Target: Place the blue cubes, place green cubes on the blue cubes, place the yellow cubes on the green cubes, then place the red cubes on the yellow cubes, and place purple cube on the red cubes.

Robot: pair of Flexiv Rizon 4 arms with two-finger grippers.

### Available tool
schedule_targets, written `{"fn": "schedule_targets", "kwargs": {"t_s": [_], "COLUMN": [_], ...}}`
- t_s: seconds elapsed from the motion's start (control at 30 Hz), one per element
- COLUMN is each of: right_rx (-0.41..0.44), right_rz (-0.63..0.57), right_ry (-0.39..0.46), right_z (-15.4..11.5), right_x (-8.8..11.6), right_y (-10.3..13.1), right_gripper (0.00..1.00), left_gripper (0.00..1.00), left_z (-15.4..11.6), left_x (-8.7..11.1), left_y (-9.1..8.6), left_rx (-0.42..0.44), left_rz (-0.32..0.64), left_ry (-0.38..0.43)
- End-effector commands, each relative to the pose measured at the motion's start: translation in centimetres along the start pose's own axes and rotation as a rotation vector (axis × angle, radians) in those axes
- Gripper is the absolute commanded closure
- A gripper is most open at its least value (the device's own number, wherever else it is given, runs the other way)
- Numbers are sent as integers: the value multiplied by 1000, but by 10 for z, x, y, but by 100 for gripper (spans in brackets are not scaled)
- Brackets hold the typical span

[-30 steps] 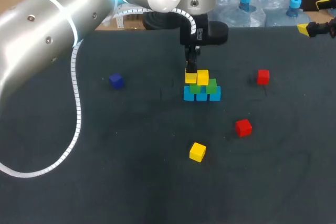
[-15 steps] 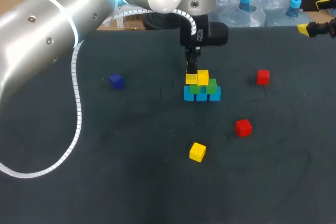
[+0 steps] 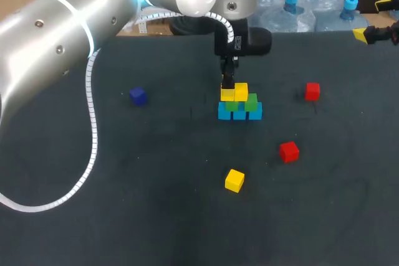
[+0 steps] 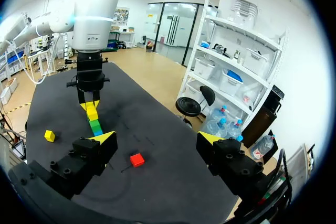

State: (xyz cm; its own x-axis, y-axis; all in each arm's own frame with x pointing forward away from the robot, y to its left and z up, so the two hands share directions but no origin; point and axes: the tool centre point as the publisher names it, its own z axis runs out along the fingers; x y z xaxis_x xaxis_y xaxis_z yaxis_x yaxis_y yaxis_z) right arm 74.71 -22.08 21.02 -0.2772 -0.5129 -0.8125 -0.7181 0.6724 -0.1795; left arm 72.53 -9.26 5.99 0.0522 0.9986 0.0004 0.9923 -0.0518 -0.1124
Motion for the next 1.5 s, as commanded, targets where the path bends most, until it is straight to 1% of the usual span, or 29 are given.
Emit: {"fn": "schedule_targets", "kwargs": {"t_s": [0.03,0.1,0.13,0.17,0.2,0.27,0.3,0.33,0.63,0.8,1.17,1.3,1.5], "right_rx": [0,0,0,0,0,0,0,0,0,0,0,0,0], "right_rz": [0,0,0,0,0,0,0,0,0,0,0,0,0], "right_ry": [0,0,0,0,0,0,0,0,0,0,0,0,0], "right_z": [0,0,0,0,0,0,0,0,0,0,0,0,0], "right_x": [0,0,0,0,0,0,0,0,0,0,0,0,0], "right_y": [0,0,0,0,0,0,0,0,0,0,0,0,0], "right_gripper": [0,0,0,0,0,0,0,0,0,0,0,0,0], "left_gripper": [100,99,91,87,80,53,5,0,0,0,0,0,0], "left_z": [1,1,1,1,1,1,0,0,-2,-13,-51,-68,-91], "left_x": [0,0,0,0,0,0,0,0,0,5,36,46,64], "left_y": [2,2,2,2,2,2,2,2,-1,-5,-30,-37,-43], "left_rx": [4,4,4,4,5,7,8,8,6,3,-27,-57,-117], "left_rz": [-1,-2,-3,-2,-2,0,1,1,9,-1,-67,-106,-190], "left_ry": [1,0,-1,0,0,2,2,1,2,-14,-55,-78,-126]}}
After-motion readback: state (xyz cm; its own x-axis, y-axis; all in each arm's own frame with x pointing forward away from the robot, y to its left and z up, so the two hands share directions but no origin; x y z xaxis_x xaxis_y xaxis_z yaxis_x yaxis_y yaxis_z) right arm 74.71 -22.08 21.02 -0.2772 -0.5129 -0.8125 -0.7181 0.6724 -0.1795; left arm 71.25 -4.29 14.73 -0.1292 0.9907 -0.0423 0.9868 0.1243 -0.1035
